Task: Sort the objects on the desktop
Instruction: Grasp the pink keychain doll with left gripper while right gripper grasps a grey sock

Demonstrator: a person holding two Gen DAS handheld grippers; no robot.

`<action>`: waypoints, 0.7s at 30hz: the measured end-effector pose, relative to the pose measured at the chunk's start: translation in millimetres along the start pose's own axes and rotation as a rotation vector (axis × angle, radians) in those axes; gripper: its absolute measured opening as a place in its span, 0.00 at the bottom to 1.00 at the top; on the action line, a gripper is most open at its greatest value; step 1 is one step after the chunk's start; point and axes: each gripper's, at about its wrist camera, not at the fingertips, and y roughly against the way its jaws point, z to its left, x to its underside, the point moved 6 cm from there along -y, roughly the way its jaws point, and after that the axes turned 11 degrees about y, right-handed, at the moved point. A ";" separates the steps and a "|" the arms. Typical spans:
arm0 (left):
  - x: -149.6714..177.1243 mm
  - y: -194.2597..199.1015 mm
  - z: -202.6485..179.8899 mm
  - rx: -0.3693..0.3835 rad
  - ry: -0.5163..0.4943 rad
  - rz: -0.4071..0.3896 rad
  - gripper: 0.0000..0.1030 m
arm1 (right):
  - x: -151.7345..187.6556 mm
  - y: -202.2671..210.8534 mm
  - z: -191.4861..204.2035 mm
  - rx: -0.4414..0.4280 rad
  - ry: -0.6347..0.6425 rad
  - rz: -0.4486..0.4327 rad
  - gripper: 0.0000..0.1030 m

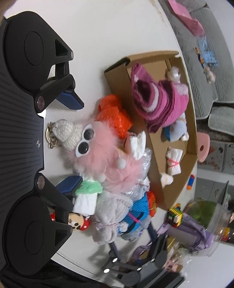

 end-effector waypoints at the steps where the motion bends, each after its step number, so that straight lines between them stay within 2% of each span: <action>1: 0.4 -1.1 -2.8 -0.002 -0.013 -0.002 0.82 | 0.3 -2.7 -1.5 -0.013 -0.012 0.002 0.88; 2: 0.5 -2.3 -5.5 -0.003 -0.024 -0.003 0.82 | 0.7 -6.0 -2.6 -0.021 -0.025 0.013 0.81; 5: 0.5 -4.7 -10.9 -0.009 -0.047 -0.010 0.75 | 2.2 -5.1 -3.0 -0.032 -0.073 0.003 0.75; 7: 0.4 -3.5 -12.9 -0.009 -0.058 -0.016 0.63 | 5.7 -1.6 -1.4 -0.041 -0.108 0.006 0.66; 8: 0.3 -2.3 -13.3 -0.005 -0.058 -0.016 0.53 | 7.5 2.5 -0.6 -0.032 -0.120 0.002 0.61; 11: 2.4 2.1 -12.3 -0.008 -0.052 -0.018 0.43 | 14.4 15.8 3.3 -0.015 -0.145 -0.002 0.56; 12: 4.6 4.3 -11.6 -0.012 -0.053 -0.022 0.33 | 17.1 20.7 4.8 -0.005 -0.150 -0.005 0.56; 21: 14.6 27.1 -4.8 -0.060 -0.032 -0.062 0.33 | 35.5 47.1 7.6 0.043 -0.232 -0.025 0.53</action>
